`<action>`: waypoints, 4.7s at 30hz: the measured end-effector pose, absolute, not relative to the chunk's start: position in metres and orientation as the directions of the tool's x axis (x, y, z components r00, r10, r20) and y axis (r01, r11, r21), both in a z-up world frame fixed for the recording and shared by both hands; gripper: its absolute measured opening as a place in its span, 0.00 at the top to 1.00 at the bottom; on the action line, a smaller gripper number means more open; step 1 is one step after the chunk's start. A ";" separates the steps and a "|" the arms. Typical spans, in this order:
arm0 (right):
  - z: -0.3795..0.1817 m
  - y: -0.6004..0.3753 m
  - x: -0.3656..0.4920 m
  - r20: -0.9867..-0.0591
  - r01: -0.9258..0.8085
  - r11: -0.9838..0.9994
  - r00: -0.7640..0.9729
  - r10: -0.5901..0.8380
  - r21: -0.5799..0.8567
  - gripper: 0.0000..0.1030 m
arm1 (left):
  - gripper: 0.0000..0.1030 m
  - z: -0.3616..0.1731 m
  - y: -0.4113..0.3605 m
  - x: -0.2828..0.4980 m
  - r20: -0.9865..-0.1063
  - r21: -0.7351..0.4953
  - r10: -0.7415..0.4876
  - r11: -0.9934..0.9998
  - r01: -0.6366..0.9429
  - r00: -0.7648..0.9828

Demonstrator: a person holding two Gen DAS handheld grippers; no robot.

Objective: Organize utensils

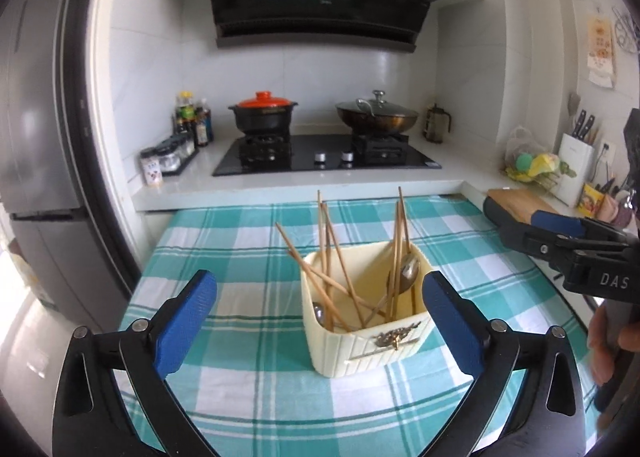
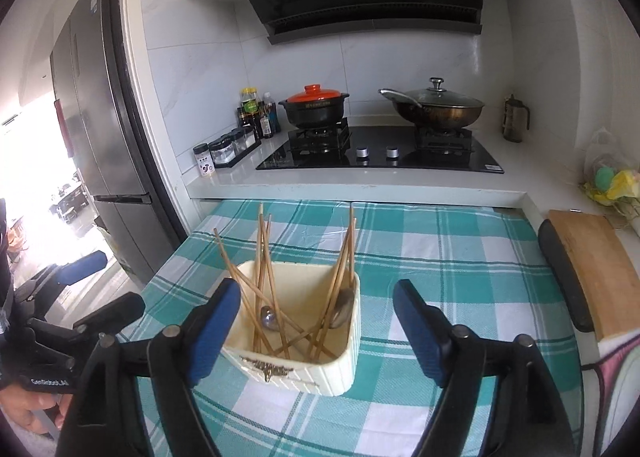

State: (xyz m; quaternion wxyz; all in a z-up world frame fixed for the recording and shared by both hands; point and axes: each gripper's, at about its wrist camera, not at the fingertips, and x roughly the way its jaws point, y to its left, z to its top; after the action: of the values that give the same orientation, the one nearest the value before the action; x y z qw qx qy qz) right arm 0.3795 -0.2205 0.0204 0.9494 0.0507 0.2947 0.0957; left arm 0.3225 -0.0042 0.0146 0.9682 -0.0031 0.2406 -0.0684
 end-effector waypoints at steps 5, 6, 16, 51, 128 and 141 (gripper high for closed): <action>0.027 -0.220 0.310 -0.498 -0.093 0.985 0.853 0.153 0.144 0.18 | 0.00 0.011 -0.012 0.278 -0.511 -0.026 -0.116 0.992 0.120 0.851; 0.027 -0.218 0.298 -0.495 -0.085 0.987 0.857 0.143 0.138 0.16 | 0.00 0.011 -0.013 0.269 -0.510 -0.018 -0.102 0.994 0.107 0.854; 0.029 -0.196 0.221 -0.479 -0.083 0.996 0.874 0.087 0.028 0.12 | 0.00 0.014 -0.015 0.215 -0.498 0.030 -0.008 0.999 0.026 0.867; 0.040 -0.179 0.172 -0.497 -0.010 1.000 0.868 -0.001 -0.019 0.11 | 0.00 0.027 -0.018 0.176 -0.490 0.064 0.024 0.998 0.008 0.872; 0.043 -0.175 0.170 -0.512 0.031 0.998 0.857 -0.055 -0.056 0.00 | 0.00 0.024 -0.016 0.178 -0.509 0.052 0.023 0.999 0.005 0.860; 0.043 -0.176 0.170 -0.515 0.029 0.998 0.856 -0.053 -0.054 0.00 | 0.00 0.024 -0.017 0.178 -0.510 0.055 0.023 0.998 0.006 0.860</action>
State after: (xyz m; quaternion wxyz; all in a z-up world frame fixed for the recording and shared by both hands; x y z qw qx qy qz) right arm 0.1704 -0.1760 0.0427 0.9630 -0.0223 0.2679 -0.0214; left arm 0.1785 -0.0172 0.0237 0.9640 0.0273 0.2645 0.0044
